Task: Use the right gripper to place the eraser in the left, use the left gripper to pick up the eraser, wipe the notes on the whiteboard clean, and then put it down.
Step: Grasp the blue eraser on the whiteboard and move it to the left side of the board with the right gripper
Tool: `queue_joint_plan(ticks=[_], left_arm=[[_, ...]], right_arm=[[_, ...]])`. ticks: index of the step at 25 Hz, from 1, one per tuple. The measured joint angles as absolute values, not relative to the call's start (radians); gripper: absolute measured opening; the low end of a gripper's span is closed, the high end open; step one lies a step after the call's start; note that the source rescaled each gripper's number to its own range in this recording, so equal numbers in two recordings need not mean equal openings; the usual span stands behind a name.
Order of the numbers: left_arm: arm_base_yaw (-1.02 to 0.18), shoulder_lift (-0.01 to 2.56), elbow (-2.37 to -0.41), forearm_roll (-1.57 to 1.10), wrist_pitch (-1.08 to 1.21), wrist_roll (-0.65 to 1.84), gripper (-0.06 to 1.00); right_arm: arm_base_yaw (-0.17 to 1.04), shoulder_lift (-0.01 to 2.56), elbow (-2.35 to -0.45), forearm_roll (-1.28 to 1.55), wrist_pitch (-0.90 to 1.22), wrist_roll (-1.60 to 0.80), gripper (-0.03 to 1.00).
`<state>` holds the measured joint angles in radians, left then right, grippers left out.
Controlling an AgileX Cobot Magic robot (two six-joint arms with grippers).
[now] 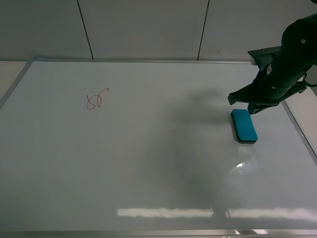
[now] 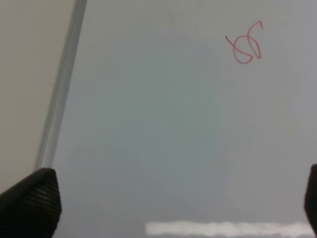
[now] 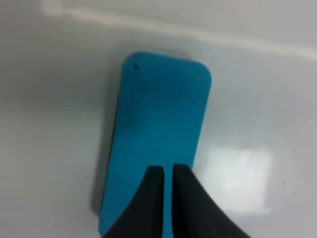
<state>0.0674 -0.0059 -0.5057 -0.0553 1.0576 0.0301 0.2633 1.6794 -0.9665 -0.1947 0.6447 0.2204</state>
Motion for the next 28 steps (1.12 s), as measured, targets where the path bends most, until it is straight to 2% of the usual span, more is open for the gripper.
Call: queue_joint_plan(ticks=[8, 19, 24, 28], left_arm=[[0.067, -0.006, -0.506, -0.055, 1.058, 0.03, 1.0], [0.067, -0.006, -0.506, -0.055, 1.058, 0.03, 1.0], [0.067, -0.006, -0.506, -0.055, 1.058, 0.03, 1.0], [0.067, -0.006, -0.506, -0.055, 1.058, 0.03, 1.0]], right_arm=[[0.263, 1.79, -0.967, -0.213, 0.628, 0.243, 0.0], [0.277, 1.911, -0.991, -0.372, 0.574, 0.4, 0.0], [0.325, 1.916, -0.991, -0.407, 0.579, 0.404, 0.0], [0.427, 1.922, -0.998, -0.406, 0.526, 0.404, 0.0]])
